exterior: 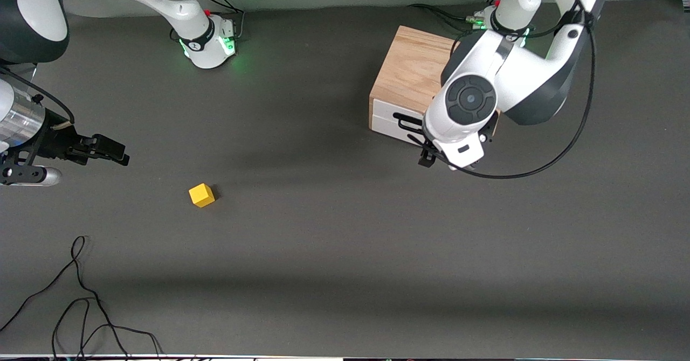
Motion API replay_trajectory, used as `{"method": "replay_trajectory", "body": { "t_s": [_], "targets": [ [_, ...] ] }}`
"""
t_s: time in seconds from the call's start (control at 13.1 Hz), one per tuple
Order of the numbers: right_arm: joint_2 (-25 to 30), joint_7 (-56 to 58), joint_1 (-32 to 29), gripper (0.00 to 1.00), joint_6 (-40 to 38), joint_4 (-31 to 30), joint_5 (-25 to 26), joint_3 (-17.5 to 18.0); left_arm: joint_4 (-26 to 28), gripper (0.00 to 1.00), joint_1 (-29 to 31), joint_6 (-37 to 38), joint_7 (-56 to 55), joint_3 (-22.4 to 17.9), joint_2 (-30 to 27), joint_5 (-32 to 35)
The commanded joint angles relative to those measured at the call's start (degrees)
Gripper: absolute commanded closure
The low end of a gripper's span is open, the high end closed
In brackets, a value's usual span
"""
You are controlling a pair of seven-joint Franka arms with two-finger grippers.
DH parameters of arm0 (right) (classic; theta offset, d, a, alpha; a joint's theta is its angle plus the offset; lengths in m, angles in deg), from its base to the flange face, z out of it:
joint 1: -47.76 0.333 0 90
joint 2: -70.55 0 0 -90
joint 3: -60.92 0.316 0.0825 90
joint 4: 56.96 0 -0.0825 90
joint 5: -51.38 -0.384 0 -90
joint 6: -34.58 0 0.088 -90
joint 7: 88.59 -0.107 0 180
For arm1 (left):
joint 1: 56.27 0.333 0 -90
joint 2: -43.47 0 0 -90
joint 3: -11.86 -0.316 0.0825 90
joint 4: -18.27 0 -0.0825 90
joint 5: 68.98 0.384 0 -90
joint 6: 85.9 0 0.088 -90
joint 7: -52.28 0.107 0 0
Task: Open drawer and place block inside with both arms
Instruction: 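Hook the drawer handle with the left gripper and start pulling outward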
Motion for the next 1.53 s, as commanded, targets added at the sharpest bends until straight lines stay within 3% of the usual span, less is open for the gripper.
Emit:
{"method": "replay_trajectory", "body": {
  "t_s": [0.0, 0.46, 1.0, 1.46],
  "targets": [
    [-0.47, -0.62, -0.17, 0.0, -1.16, 1.37, -0.04, 0.12, 5.2, 0.0, -0.58, -4.49, -1.34, -0.39, -1.23, 1.14],
    [-0.47, -0.45, -0.17, 0.0, -1.33, 1.28, 0.04, 0.12, 7.31, 0.0, -0.85, -7.57, -2.31, -0.47, 2.55, 2.81],
    [-0.47, -0.8, -0.17, 0.0, -1.33, 1.37, -0.04, 0.12, 13.2, 0.0, -1.81, -12.14, -5.12, -0.47, 2.73, 2.9],
    [-0.56, -0.71, -0.17, 0.0, -1.33, 1.37, -0.04, 0.12, 13.03, 0.0, -2.08, -13.2, -5.12, -0.47, 4.4, 2.99]
  ]
}}
